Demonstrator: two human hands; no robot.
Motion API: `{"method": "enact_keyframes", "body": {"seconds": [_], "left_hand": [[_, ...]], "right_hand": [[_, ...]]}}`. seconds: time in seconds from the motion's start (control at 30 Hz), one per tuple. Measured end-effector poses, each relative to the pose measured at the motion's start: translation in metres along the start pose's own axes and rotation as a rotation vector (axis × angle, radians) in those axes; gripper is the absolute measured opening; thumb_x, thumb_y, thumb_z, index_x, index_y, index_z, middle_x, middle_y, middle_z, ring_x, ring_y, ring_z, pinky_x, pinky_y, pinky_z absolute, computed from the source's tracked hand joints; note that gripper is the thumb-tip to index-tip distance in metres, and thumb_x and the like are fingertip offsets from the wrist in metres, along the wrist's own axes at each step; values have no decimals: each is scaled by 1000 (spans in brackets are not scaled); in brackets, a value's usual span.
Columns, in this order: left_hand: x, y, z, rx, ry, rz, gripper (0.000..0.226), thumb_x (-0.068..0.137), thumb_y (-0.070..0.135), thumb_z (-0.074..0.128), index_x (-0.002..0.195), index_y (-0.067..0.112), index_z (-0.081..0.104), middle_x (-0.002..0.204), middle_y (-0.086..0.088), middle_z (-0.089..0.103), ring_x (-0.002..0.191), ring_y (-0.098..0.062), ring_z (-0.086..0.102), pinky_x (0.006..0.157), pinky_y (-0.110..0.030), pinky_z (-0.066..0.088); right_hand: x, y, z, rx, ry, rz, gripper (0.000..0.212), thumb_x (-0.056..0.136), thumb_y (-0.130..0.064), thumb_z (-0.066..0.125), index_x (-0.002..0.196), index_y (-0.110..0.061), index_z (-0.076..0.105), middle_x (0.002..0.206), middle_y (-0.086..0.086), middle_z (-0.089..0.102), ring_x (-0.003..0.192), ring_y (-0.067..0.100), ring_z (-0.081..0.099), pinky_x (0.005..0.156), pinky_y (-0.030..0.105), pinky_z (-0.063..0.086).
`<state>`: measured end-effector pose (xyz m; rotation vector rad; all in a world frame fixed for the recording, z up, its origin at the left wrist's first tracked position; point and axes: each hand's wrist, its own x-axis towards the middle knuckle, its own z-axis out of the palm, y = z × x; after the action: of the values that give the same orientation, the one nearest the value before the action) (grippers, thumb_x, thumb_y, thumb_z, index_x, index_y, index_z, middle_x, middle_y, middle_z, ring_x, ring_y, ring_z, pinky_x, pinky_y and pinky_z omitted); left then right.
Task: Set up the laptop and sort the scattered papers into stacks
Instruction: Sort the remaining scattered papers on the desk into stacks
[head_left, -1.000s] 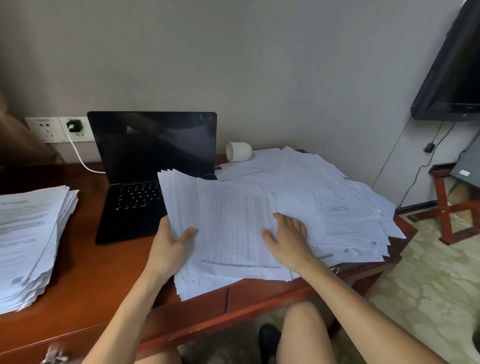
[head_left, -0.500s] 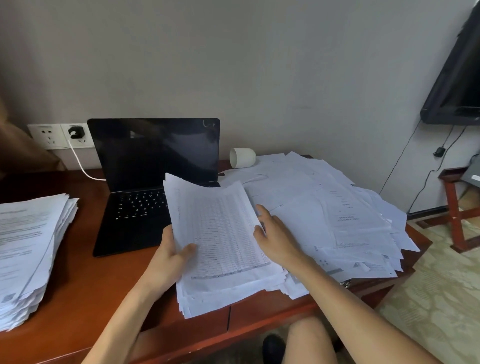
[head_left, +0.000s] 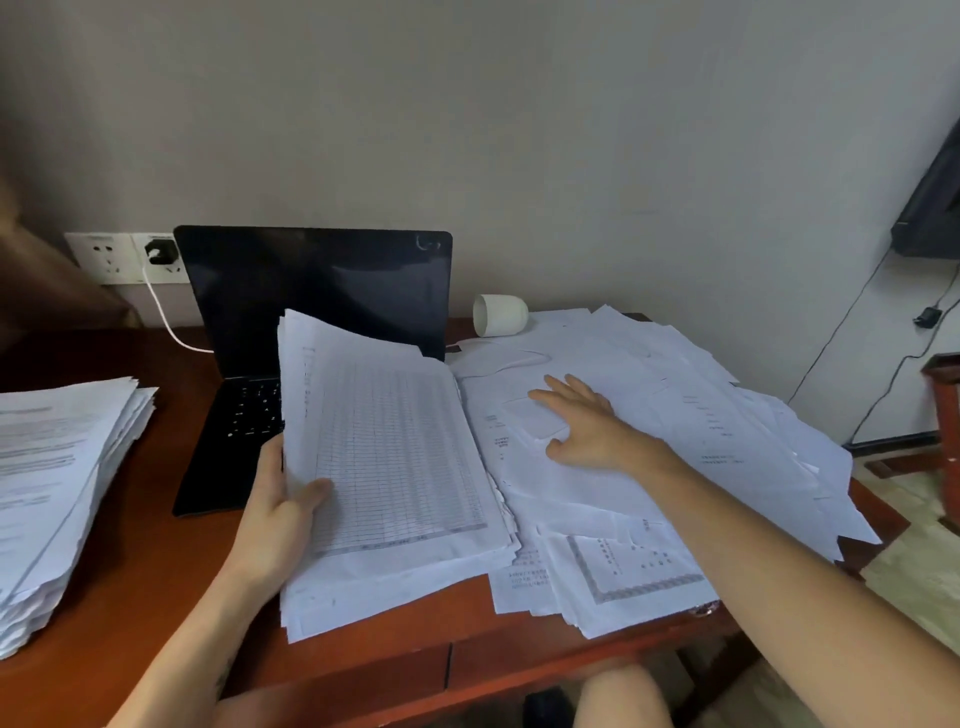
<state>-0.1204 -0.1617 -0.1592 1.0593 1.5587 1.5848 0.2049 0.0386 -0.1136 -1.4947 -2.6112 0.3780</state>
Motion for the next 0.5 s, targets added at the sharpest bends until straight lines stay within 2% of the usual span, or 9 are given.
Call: {"method": "enact_keyframes", "body": {"seconds": [0.1, 0.2, 0.3, 0.37, 0.43, 0.5], "left_hand": [[0, -2, 0, 24, 7, 7, 55, 103, 3, 56, 144, 35, 36, 139, 4, 53, 127, -22, 56, 106, -52, 50], [-1, -5, -2, 31, 9, -3, 55, 103, 4, 57, 144, 35, 36, 139, 4, 53, 128, -23, 56, 107, -52, 50], [-2, -6, -3, 32, 6, -9, 56, 103, 5, 57, 146, 34, 37, 138, 6, 54, 128, -22, 57, 107, -53, 50], [-2, -6, -3, 27, 5, -19, 56, 103, 5, 57, 146, 34, 37, 138, 8, 54, 127, -21, 57, 106, -53, 51], [-3, -6, -3, 35, -1, -20, 56, 103, 6, 57, 146, 34, 37, 138, 8, 54, 127, -21, 57, 106, -54, 51], [-4, -5, -3, 38, -1, -20, 56, 103, 6, 57, 146, 35, 36, 138, 7, 54, 127, -22, 58, 106, -54, 52]], "right_hand": [[10, -2, -10, -55, -144, 40, 85, 90, -33, 59, 161, -36, 12, 169, -8, 1, 155, 15, 0, 123, 38, 7], [18, 2, -11, -97, -139, 45, 79, 94, -37, 56, 161, -30, 14, 166, -6, 16, 150, 20, 12, 118, 36, 15], [29, 10, -5, -109, -52, 3, 76, 92, -42, 56, 159, -28, 23, 157, -4, 34, 141, 22, 24, 115, 35, 27], [35, 13, -1, -156, 32, -49, 67, 93, -43, 57, 153, -26, 34, 141, 0, 51, 129, 24, 37, 106, 36, 36], [38, 14, 2, -281, 140, -131, 56, 96, -42, 54, 147, -23, 44, 126, 2, 60, 117, 25, 47, 97, 36, 38], [41, 16, 5, -367, 236, -184, 53, 96, -39, 55, 144, -18, 49, 117, 5, 65, 111, 27, 53, 95, 38, 39]]}}
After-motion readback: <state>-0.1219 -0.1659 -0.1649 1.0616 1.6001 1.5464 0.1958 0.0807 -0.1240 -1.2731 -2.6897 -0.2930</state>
